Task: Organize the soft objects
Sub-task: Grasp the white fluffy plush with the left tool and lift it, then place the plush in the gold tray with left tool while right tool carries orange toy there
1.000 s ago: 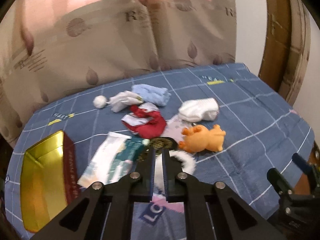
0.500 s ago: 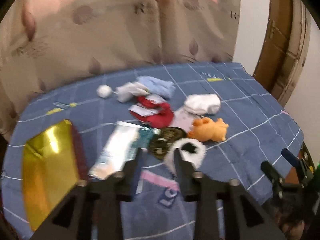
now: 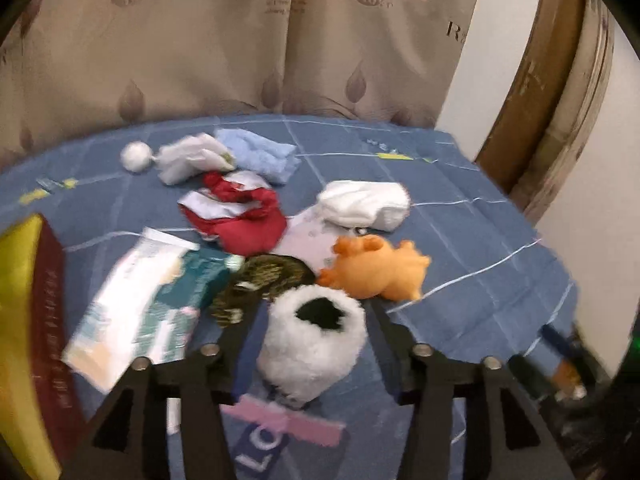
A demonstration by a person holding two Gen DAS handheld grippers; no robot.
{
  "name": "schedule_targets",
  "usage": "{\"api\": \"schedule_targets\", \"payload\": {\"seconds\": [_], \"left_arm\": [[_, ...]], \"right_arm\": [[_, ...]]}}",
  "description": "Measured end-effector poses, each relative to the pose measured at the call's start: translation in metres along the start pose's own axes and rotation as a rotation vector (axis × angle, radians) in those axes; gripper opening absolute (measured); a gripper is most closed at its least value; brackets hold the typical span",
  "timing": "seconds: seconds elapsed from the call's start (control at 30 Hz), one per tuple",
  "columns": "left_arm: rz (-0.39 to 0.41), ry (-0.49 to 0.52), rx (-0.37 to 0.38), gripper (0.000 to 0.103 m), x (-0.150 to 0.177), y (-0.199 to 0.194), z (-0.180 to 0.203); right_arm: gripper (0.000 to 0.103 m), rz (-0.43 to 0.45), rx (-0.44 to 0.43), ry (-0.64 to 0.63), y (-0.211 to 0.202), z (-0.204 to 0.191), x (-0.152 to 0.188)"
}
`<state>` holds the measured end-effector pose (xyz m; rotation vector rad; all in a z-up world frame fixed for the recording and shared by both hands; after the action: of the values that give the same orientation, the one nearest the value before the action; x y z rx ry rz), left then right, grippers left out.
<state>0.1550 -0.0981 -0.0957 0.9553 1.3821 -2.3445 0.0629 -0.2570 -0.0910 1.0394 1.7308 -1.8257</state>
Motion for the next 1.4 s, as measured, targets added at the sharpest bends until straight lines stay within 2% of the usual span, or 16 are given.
{"api": "schedule_targets", "payload": {"seconds": [0.13, 0.23, 0.37, 0.47, 0.53, 0.63, 0.77, 0.87, 0.93, 1.03, 1.17, 1.27, 1.3, 1.33, 1.37, 1.4], "left_arm": [[-0.077, 0.089, -0.006, 0.057, 0.002, 0.017, 0.008], [-0.102, 0.115, -0.043, 0.076, 0.004, 0.019, 0.002], [-0.176, 0.139, -0.085, 0.076, 0.016, 0.037, -0.006], [-0.147, 0.180, -0.122, 0.076, 0.015, 0.040, -0.005], [-0.124, 0.193, -0.176, 0.040, 0.012, 0.039, -0.008], [-0.105, 0.125, -0.151, 0.032, 0.009, 0.036, -0.013], [-0.074, 0.111, -0.162, 0.032, 0.005, 0.015, -0.011], [-0.058, 0.101, -0.158, 0.032, -0.001, -0.006, -0.010], [-0.054, 0.085, -0.151, 0.032, -0.004, -0.019, -0.011], [-0.039, 0.058, -0.168, 0.032, -0.007, -0.039, -0.020], [-0.029, 0.026, -0.208, 0.032, -0.008, -0.060, -0.036], [-0.017, 0.014, -0.240, 0.033, -0.009, -0.072, -0.046], [-0.015, 0.014, -0.245, 0.033, -0.009, -0.075, -0.049], [-0.013, 0.013, -0.260, 0.033, -0.009, -0.079, -0.053], [-0.012, 0.011, -0.272, 0.033, -0.009, -0.083, -0.057], [-0.009, 0.008, -0.277, 0.033, -0.010, -0.087, -0.061]], "right_arm": [[0.103, -0.017, 0.001, -0.007, 0.005, 0.000, 0.003], [0.103, -0.015, 0.004, 0.010, 0.006, 0.004, 0.003], [0.103, -0.040, -0.004, 0.008, 0.010, 0.002, 0.008], [0.103, -0.037, -0.006, -0.004, 0.009, -0.001, 0.008], [0.103, -0.039, -0.008, -0.009, 0.009, -0.001, 0.009], [0.103, -0.044, -0.009, -0.012, 0.011, -0.001, 0.007], [0.103, -0.019, -0.059, -0.049, 0.003, -0.008, -0.011], [0.103, -0.011, -0.164, -0.199, 0.005, -0.039, -0.037], [0.103, -0.024, -0.229, -0.431, 0.015, -0.075, -0.049], [0.103, 0.022, -0.200, -0.664, 0.027, -0.105, -0.060], [0.100, -0.049, -0.193, -0.877, 0.062, -0.135, -0.053], [0.090, -0.095, -0.156, -0.938, 0.085, -0.139, -0.045], [0.078, -0.112, -0.148, -0.945, 0.091, -0.139, -0.043], [0.052, -0.162, -0.156, -0.939, 0.099, -0.139, -0.038], [0.042, -0.224, -0.178, -0.916, 0.104, -0.137, -0.033], [0.043, -0.232, -0.178, -0.902, 0.105, -0.137, -0.033]]}}
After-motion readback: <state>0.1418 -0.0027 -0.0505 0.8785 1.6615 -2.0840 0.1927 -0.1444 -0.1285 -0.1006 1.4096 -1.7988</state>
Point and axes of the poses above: each gripper's, at about its wrist camera, not at the fingertips, and y roughly the way its jaws point, z to its right, x to its underside, the point moved 9 cm from there along y, roughly the way its jaws point, and after that the axes turned 7 degrees about x, right-handed, at the moved point
